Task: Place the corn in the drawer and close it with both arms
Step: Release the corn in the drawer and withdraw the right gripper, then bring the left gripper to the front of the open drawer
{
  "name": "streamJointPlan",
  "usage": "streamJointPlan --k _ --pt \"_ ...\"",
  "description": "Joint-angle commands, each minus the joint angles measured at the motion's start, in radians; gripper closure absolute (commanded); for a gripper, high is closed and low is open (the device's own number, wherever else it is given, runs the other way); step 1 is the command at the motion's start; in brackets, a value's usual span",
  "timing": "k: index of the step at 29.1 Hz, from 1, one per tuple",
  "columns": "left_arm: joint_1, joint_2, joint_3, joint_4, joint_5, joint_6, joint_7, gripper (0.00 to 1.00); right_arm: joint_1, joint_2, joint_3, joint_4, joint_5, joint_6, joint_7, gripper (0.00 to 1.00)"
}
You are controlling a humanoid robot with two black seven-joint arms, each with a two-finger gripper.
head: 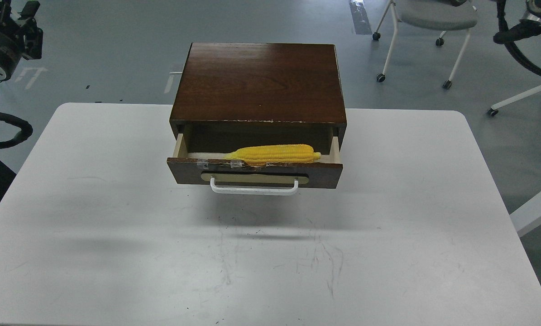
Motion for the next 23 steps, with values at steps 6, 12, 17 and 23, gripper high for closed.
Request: streamJointPlan --k 6,12,17,23 --pt "-0.052 0.219 -0.012 -0.553 0.315 0.0 0.0 1.0 -0.205 -0.015 0.083 -0.247 0.465 0.021 0.001 0.0" --pt "-0.029 0.362 -0.006 -1.028 0.602 0.0 0.0 1.0 -0.372 -0.008 0.149 -0.267 0.856 0.084 0.003 0.01" --pt "0.043 0.377 -0.006 -1.233 0.993 0.0 0.0 1.0 -0.512 0.027 0.259 -0.288 0.97 0.09 0.038 0.0" --pt "0.093 0.327 0.026 -1.336 1.427 0.0 0.0 1.0 -0.584 0.076 0.345 -0.383 0.97 0.144 0.052 0.0"
